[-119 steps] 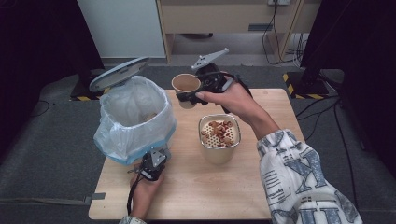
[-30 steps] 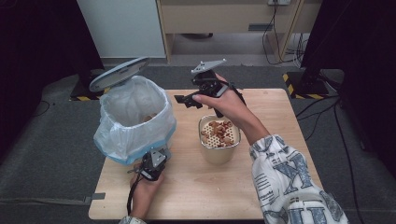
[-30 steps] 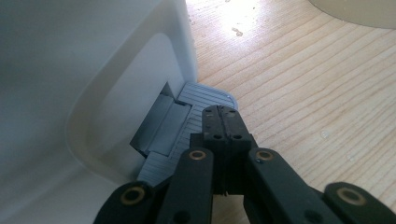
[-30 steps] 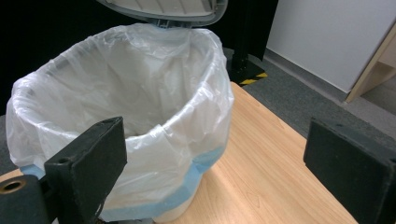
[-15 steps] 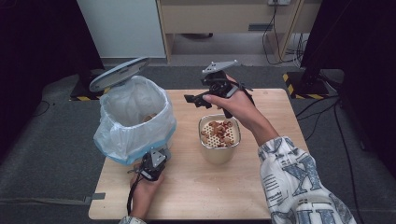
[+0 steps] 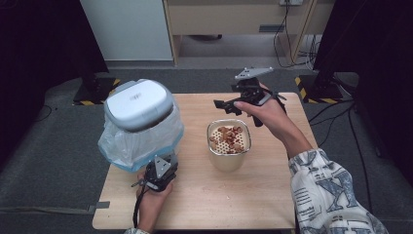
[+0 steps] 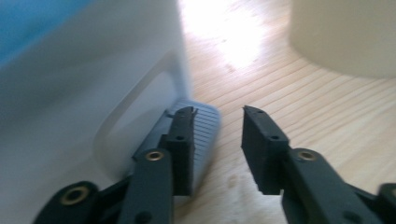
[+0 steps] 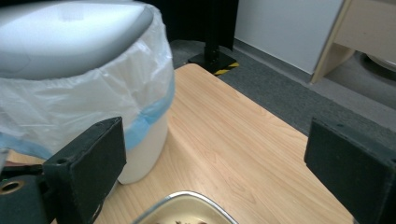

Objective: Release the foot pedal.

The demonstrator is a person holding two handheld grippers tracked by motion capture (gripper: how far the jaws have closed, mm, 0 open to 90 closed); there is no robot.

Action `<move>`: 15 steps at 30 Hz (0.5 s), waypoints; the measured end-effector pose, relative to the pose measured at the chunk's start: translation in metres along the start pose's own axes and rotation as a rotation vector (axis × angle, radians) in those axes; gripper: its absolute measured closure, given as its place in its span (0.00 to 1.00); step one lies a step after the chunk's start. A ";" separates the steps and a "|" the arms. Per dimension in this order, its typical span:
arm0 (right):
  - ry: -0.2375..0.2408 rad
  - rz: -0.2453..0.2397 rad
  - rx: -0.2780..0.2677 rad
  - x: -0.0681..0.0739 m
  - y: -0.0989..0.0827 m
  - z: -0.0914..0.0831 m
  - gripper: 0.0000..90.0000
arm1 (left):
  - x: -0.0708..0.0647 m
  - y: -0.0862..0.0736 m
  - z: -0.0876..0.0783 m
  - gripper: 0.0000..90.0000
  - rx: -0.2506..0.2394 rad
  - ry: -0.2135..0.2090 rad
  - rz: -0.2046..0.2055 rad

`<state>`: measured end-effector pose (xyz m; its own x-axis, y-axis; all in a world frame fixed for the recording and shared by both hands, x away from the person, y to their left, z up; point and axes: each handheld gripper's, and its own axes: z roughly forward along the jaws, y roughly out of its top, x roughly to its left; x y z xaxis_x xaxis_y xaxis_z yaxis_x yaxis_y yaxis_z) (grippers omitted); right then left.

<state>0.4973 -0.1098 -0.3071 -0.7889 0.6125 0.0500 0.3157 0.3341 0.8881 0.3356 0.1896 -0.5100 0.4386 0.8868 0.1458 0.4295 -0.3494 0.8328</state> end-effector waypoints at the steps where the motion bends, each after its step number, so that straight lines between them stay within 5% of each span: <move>1: -0.007 0.006 0.001 -0.003 -0.002 -0.003 0.07 | -0.002 0.001 -0.001 0.68 0.000 -0.007 0.004; 9: -0.075 0.045 -0.010 -0.017 -0.015 -0.016 0.05 | -0.006 0.002 -0.002 0.53 0.009 -0.051 -0.029; 15: -0.182 0.087 -0.031 -0.028 -0.024 -0.024 0.05 | -0.006 0.003 -0.001 0.42 0.029 -0.068 -0.043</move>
<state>0.4988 -0.1523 -0.3188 -0.6503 0.7583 0.0468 0.3600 0.2534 0.8979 0.3332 0.1834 -0.5083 0.4715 0.8788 0.0732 0.4712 -0.3212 0.8214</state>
